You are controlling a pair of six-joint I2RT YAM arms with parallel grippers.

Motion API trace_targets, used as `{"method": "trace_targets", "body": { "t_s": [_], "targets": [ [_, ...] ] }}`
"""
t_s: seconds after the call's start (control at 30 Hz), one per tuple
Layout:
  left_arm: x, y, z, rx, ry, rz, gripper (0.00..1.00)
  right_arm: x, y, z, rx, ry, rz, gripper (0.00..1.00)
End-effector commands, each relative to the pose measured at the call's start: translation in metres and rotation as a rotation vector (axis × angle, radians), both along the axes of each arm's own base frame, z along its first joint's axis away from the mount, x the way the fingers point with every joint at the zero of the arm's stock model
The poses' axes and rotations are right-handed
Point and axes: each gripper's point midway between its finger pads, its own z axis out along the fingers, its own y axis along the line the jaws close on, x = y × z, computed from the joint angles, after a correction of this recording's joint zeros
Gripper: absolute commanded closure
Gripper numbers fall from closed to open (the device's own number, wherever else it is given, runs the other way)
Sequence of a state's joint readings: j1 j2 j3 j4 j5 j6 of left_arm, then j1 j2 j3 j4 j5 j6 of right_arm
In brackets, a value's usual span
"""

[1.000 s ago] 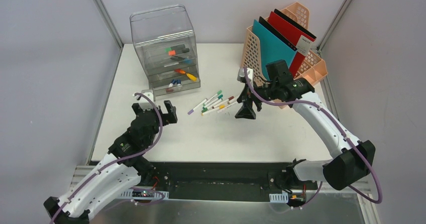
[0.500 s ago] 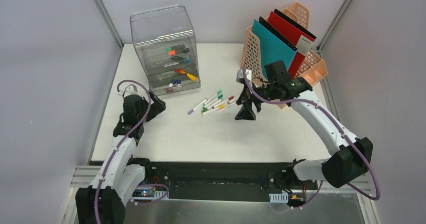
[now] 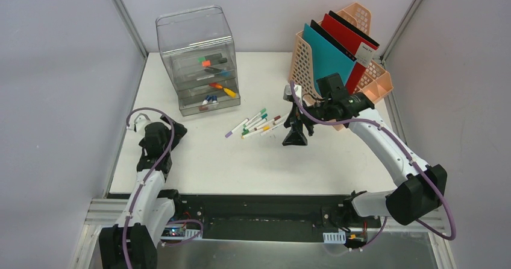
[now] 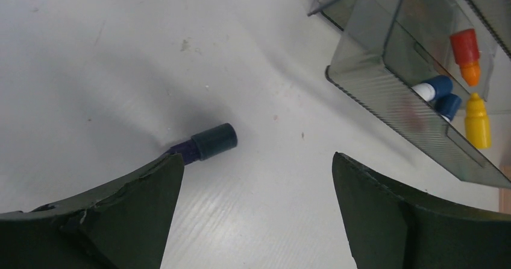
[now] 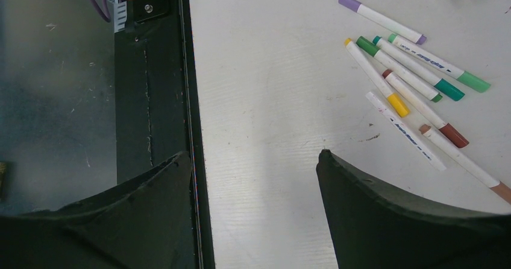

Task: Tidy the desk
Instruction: Pick up the stationery from the center of the board.

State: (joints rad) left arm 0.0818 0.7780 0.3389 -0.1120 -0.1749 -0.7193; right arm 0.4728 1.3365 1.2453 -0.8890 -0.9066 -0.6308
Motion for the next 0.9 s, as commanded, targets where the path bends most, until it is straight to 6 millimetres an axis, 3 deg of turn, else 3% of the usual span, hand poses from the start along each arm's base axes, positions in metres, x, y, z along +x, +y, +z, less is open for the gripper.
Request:
{"method": "trace_targets", "body": {
  "t_s": [0.0, 0.17, 0.3, 0.57, 0.8, 0.87],
  "targets": [
    [0.009, 0.027, 0.008, 0.042, -0.063, 0.127, 0.05, -0.003, 0.004, 0.011, 0.045, -0.027, 0.039, 0.2],
    [0.016, 0.038, -0.002, 0.022, -0.057, 0.166, 0.07, -0.005, 0.005, 0.012, 0.054, -0.02, 0.049, 0.2],
    [0.022, 0.044, -0.01, -0.024, -0.027, 0.185, 0.17, -0.006, 0.005, 0.012, 0.054, -0.017, 0.051, 0.2],
    [0.022, 0.034, -0.035, -0.108, 0.08, 0.154, 0.27, -0.006, 0.005, 0.011, 0.052, -0.01, 0.054, 0.2],
    [0.022, 0.023, -0.039, -0.15, 0.131, 0.106, 0.49, -0.006, 0.005, 0.01, 0.05, -0.003, 0.057, 0.2],
    [0.019, 0.017, -0.042, -0.168, 0.149, 0.086, 0.5, -0.006, 0.005, 0.01, 0.051, -0.003, 0.057, 0.2]
  ]
}}
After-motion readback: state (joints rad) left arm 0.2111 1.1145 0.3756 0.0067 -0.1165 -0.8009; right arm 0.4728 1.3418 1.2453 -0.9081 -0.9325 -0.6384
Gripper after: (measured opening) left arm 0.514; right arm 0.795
